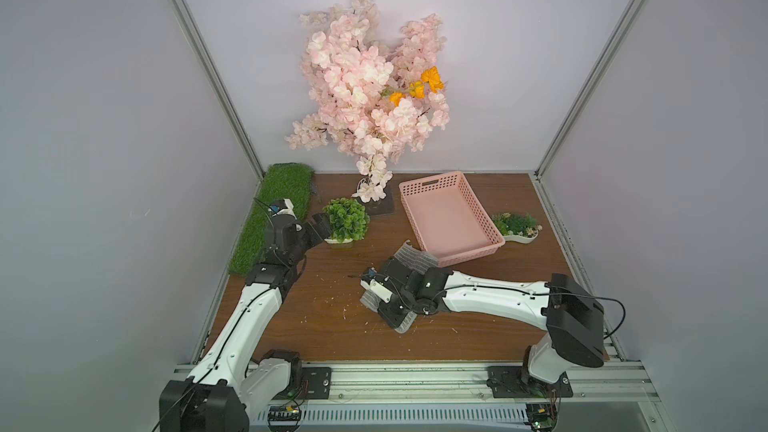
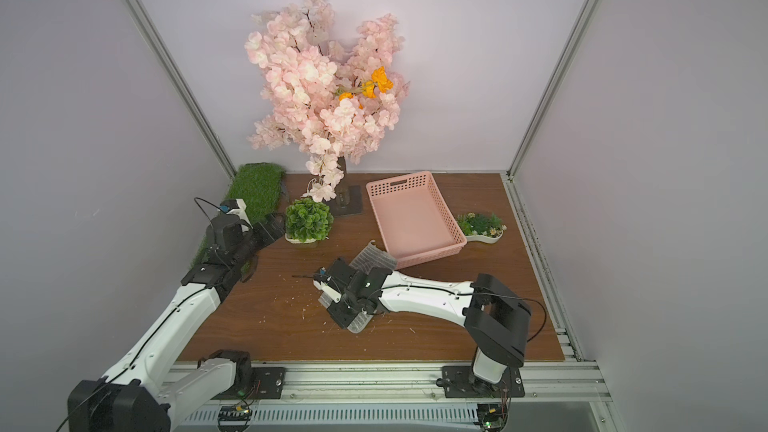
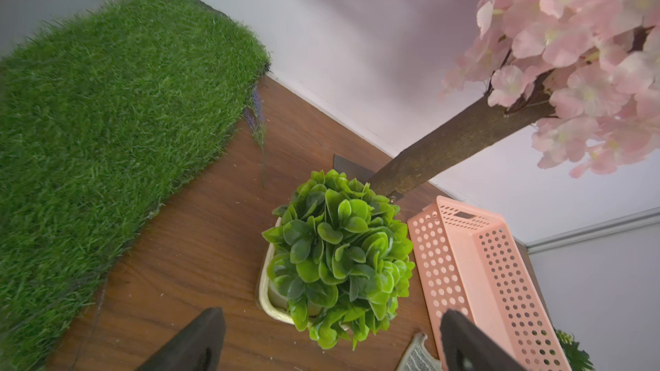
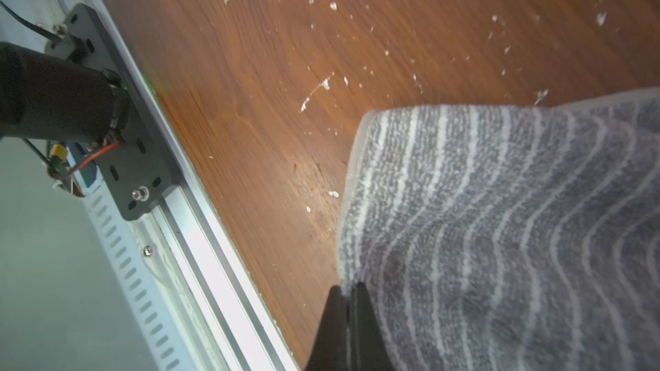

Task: Fold the square dishcloth
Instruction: Place the cleaning item at the center of the board.

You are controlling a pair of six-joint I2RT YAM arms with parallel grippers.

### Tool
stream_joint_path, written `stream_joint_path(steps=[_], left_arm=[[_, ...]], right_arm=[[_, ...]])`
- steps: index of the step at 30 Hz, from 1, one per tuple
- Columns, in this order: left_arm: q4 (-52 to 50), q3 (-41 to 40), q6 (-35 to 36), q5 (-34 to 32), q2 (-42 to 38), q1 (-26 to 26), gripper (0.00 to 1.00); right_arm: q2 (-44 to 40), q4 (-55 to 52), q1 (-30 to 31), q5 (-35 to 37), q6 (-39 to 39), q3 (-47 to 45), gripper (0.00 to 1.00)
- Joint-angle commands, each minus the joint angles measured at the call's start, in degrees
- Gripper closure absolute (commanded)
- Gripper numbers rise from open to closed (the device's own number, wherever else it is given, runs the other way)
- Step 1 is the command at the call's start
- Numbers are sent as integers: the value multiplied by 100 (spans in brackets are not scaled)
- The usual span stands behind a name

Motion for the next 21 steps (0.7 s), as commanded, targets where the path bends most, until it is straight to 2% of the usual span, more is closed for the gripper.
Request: stream_joint_path(steps=[1,2,5,9,10,14,18,21], left_arm=[[48,-103,123,91,81,-372,7],[58,-109,140,41,136,-518,8],[96,-146,144,-121,337,-1021,9],[346,-288,124,-239,601,-1532,11],[418,-325,121,-236,645,-1637,11],[653,-423,225,-238,829,-2022,13],[778,-593,208,-193,921,-2261,16],[839,-783,145,-109,925,-2337,17]], right_arm=[[-221,6,-5,128,274,-227,100],[-268,-50,-19,217,338,-289,100],[-419,-159,-53,331,500,-523,90],[-753,-204,-89,529,729,-750,60],[-854,-206,-119,584,789,-770,56],[-1257,-189,-359,923,1152,-858,48],[-1664,-167,-837,1333,1717,-1102,47],[-1919,4,-1240,1356,2097,-1412,47]])
